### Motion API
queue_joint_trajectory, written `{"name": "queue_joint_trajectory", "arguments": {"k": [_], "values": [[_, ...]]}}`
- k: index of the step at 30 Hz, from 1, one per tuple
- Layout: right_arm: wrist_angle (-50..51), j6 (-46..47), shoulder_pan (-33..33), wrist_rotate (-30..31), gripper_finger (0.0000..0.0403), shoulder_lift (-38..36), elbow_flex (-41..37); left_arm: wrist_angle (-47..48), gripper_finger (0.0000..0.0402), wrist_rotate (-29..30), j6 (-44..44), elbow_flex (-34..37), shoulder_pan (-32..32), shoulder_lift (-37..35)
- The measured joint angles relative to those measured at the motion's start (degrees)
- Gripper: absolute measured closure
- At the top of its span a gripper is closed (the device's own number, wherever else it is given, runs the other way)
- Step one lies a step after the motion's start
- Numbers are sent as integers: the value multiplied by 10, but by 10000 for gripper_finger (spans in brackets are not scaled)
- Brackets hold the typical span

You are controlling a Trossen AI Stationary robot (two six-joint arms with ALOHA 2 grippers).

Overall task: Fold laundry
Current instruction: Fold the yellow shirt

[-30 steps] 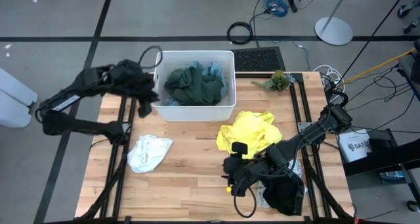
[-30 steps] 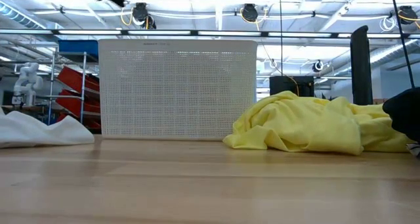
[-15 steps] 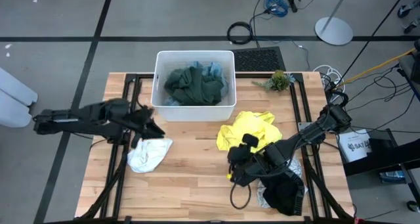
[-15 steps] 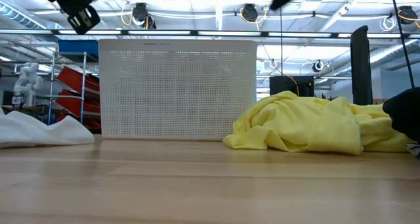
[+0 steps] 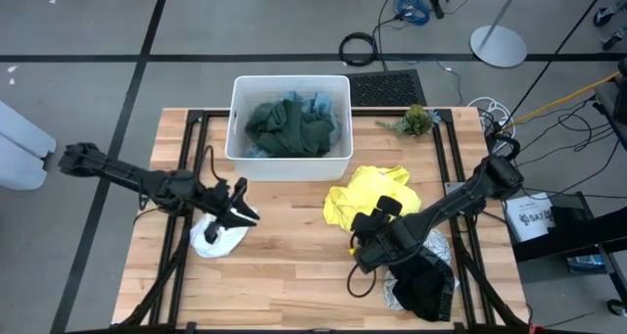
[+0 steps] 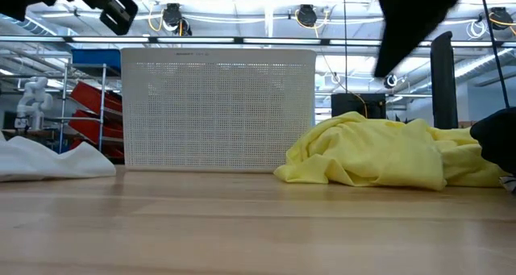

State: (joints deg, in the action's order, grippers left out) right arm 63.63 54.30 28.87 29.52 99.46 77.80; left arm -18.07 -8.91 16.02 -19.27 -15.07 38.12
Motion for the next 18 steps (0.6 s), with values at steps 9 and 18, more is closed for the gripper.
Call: {"name": "queue_joint_trajectory", "arguments": {"k": [9,18], "values": [[1,-87,-4,-12,225,0,-108,-19,309,13,1,0,-9,74],[-21,-146,-16,3,225,0,-147,-38,309,27,2,0,-8,121]]}}
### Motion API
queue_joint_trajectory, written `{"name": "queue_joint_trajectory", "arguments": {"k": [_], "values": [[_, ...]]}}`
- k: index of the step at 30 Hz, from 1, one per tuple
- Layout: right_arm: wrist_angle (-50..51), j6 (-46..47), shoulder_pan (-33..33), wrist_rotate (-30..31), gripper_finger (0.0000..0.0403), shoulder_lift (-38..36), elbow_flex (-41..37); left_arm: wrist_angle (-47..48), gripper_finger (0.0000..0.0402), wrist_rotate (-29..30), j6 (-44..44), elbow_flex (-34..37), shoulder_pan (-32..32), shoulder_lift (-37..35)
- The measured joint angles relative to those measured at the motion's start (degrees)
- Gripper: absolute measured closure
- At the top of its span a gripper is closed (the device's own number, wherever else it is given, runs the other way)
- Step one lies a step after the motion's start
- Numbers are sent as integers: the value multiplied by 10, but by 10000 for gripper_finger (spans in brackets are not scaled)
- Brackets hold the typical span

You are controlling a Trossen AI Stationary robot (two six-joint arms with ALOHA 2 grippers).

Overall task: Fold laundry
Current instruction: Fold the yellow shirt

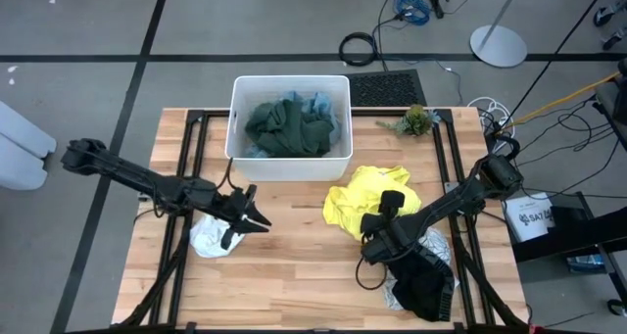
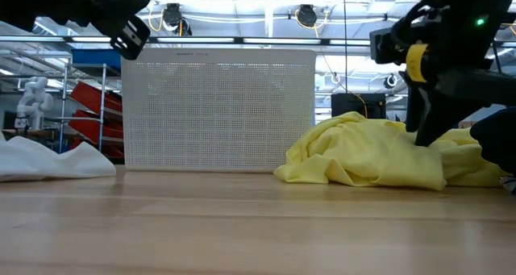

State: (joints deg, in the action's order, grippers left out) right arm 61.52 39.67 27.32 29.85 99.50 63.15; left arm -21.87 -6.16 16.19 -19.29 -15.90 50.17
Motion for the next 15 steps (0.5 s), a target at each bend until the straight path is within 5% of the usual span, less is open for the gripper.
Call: {"name": "queue_joint_trajectory", "arguments": {"k": [5,10,15], "values": [[-29,-24,-16,-18,256,0,-1,-5,309,0,16,0,0,8],[-63,-48,-30,-100,378,0,-1,-3,309,0,29,0,0,8],[-78,-56,-37,-120,400,0,9,-2,309,0,29,0,0,8]]}}
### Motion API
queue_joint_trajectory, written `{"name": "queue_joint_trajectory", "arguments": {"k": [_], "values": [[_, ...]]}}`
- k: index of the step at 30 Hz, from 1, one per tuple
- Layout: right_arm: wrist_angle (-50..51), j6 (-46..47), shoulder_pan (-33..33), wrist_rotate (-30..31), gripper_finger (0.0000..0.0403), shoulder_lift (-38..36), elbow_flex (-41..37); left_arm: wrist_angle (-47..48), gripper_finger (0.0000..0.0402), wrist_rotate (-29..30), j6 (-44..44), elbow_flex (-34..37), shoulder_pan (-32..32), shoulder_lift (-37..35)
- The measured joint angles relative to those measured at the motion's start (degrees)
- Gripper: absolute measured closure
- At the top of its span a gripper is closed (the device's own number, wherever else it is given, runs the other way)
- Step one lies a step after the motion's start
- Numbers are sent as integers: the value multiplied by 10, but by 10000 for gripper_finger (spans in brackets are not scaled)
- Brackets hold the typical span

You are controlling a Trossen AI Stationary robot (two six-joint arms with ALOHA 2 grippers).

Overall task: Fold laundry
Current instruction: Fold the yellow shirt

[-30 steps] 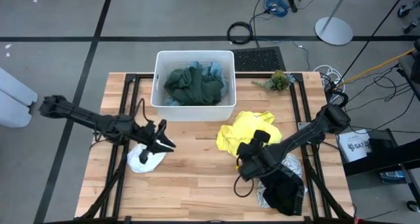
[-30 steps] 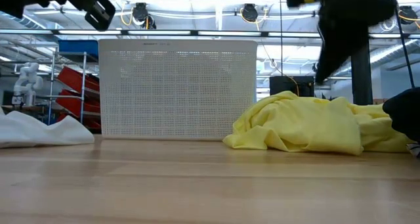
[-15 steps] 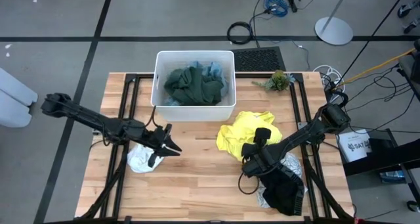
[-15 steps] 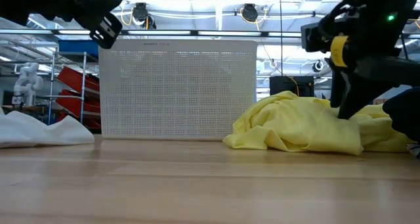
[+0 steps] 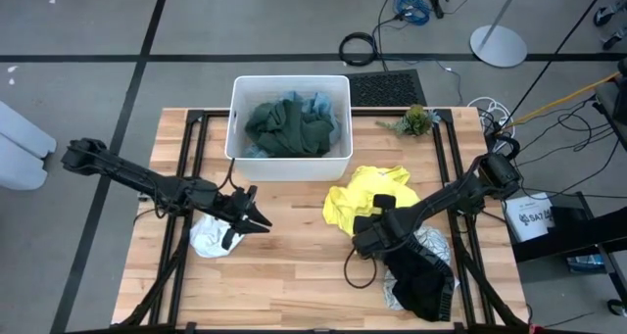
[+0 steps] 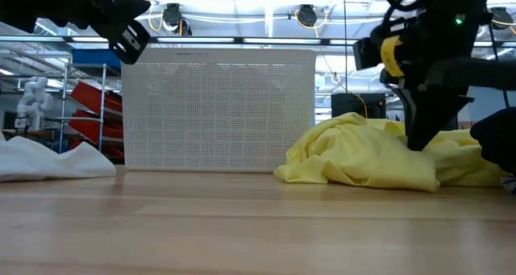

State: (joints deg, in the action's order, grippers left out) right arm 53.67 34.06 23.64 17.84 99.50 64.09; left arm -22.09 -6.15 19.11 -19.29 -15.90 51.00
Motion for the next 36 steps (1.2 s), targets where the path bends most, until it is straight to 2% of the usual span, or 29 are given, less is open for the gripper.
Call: {"name": "queue_joint_trajectory", "arguments": {"k": [5,10,14,22,26,32,36], "values": [[8,-20,2,3,402,0,79,0,309,0,-2,0,0,0],[-6,-63,24,61,402,0,202,1,309,0,-2,0,0,0],[-54,-125,49,103,403,-1,289,1,309,0,-1,0,0,0],[-156,-243,38,106,403,-1,459,2,309,0,-1,0,0,0],[-186,-289,16,89,403,-1,546,3,309,0,-4,0,0,0],[-265,-346,-24,36,403,-1,625,4,309,-3,-4,0,0,0],[-223,-323,-41,-2,403,-2,640,4,309,-27,-3,0,-3,0]]}}
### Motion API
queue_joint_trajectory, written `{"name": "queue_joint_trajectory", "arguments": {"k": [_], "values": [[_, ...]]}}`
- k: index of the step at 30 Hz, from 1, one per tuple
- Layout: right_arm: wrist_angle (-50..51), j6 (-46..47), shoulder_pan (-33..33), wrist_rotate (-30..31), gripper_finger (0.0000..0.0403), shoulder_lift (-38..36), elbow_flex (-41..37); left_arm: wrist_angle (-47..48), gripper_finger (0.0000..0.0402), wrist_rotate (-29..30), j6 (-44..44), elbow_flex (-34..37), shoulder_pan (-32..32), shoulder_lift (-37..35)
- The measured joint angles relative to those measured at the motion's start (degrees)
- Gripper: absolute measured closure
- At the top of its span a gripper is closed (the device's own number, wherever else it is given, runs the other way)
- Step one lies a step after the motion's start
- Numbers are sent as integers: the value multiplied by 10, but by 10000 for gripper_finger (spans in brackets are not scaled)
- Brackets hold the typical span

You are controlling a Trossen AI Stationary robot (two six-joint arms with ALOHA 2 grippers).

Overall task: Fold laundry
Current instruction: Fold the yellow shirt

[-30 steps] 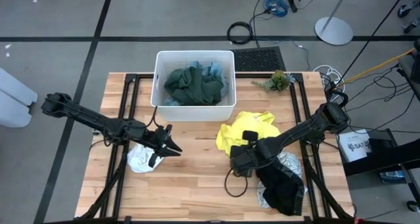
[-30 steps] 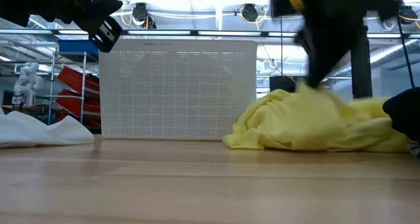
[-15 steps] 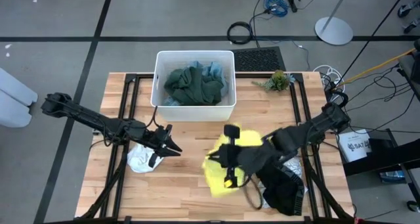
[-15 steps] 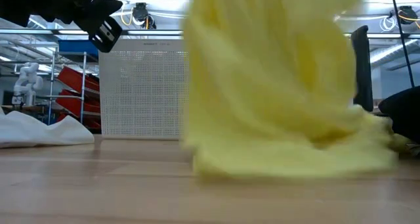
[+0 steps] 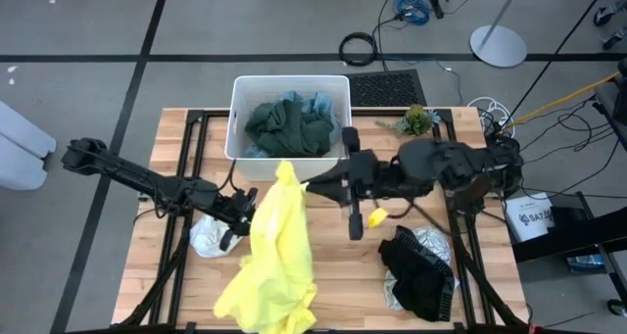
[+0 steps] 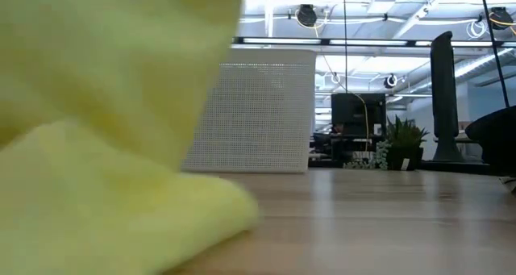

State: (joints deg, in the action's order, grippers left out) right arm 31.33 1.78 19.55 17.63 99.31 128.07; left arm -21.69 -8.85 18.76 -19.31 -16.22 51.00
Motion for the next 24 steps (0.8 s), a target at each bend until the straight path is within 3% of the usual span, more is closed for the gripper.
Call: {"name": "queue_joint_trajectory", "arguments": {"k": [7,12,17,24], "values": [[342,183,2,-5,403,19,-1,3,309,0,-1,0,-8,0],[575,327,21,-63,403,62,-1,3,309,18,-1,0,-8,0],[545,313,45,-80,403,102,-9,1,309,32,1,0,-8,0],[507,292,57,-151,399,146,-8,-4,309,31,55,0,-23,7]]}}
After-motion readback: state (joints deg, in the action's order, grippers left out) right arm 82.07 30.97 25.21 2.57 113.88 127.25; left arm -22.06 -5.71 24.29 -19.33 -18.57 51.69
